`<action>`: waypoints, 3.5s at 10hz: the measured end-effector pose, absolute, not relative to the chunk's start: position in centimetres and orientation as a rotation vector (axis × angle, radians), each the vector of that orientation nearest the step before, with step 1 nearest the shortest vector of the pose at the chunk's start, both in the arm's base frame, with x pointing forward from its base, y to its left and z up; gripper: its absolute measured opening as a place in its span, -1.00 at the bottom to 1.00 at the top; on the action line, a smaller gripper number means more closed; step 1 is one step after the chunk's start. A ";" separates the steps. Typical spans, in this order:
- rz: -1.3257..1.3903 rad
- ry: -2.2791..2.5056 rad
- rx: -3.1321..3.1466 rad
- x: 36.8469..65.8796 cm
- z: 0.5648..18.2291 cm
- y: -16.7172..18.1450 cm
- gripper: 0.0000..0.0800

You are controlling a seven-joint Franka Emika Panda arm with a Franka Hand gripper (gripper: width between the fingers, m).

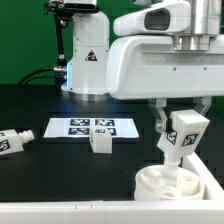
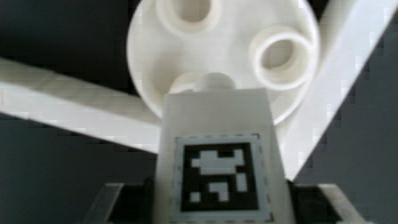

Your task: Assemble stool

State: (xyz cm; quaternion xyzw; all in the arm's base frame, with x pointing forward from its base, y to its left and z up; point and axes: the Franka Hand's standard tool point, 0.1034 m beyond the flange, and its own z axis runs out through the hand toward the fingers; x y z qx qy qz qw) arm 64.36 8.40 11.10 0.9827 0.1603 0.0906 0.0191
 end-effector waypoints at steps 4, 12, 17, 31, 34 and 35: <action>0.296 0.503 3.048 64.7 10.9 8.7 -0.16; 0.274 0.498 3.050 64.6 8.9 8.1 -0.16; 0.284 0.504 3.050 64.8 8.4 8.5 -0.16; 0.223 0.499 3.058 63.8 7.1 8.4 0.38; -0.103 0.429 3.079 63.9 8.0 8.8 0.61; -0.222 0.409 3.073 64.1 8.1 9.1 0.62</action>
Offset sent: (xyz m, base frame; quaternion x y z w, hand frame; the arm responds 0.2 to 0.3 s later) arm 0.0000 0.0000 0.0000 0.0000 0.0000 0.0000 1.0000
